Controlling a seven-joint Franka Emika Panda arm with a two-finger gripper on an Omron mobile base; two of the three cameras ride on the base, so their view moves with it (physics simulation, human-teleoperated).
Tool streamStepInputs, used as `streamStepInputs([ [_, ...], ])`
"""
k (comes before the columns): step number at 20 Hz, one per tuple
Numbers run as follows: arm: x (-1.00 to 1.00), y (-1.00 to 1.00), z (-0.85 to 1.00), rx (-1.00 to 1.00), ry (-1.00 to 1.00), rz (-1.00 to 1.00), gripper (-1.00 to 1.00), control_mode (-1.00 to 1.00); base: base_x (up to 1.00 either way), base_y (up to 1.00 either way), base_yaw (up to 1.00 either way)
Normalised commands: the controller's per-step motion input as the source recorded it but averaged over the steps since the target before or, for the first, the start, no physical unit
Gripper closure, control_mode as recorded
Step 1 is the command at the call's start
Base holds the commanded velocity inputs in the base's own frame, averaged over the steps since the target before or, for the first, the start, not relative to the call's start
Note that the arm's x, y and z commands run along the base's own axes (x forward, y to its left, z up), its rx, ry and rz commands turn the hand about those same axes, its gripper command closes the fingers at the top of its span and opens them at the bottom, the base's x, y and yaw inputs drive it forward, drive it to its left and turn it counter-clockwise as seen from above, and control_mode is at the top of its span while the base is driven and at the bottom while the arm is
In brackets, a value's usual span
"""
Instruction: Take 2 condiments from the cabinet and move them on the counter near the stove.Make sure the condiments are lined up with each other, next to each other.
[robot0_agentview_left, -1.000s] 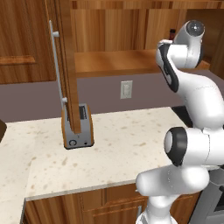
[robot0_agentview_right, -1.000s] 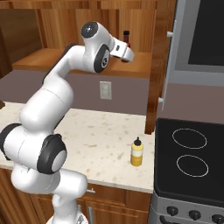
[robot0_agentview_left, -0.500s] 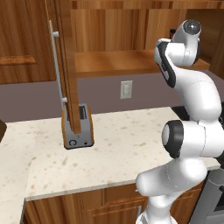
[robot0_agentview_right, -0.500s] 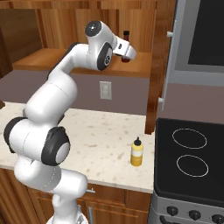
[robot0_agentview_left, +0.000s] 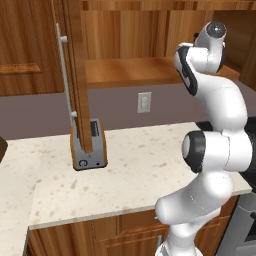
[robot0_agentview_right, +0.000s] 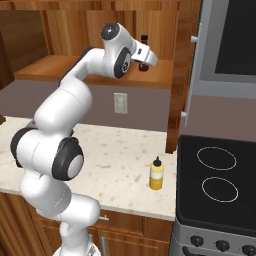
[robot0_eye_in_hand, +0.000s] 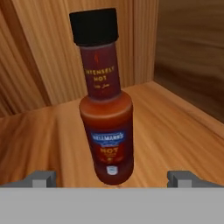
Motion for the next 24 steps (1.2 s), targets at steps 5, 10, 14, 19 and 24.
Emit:
streamStepInputs([
  [5, 0.19, -0.03, 0.00, 0.00, 0.00, 0.00, -1.00, -1.00, 0.00, 0.00, 0.00],
  [10, 0.14, -0.04, 0.00, 0.00, 0.00, 0.00, -1.00, -1.00, 0.00, 0.00, 0.00],
  [14, 0.09, -0.06, 0.00, 0.00, 0.00, 0.00, -1.00, -1.00, 0.00, 0.00, 0.00],
  [19, 0.12, -0.06, 0.00, 0.00, 0.00, 0.00, -1.00, -1.00, 0.00, 0.00, 0.00],
  [24, 0.14, -0.07, -0.01, 0.00, 0.00, 0.00, -1.00, -1.00, 0.00, 0.00, 0.00],
])
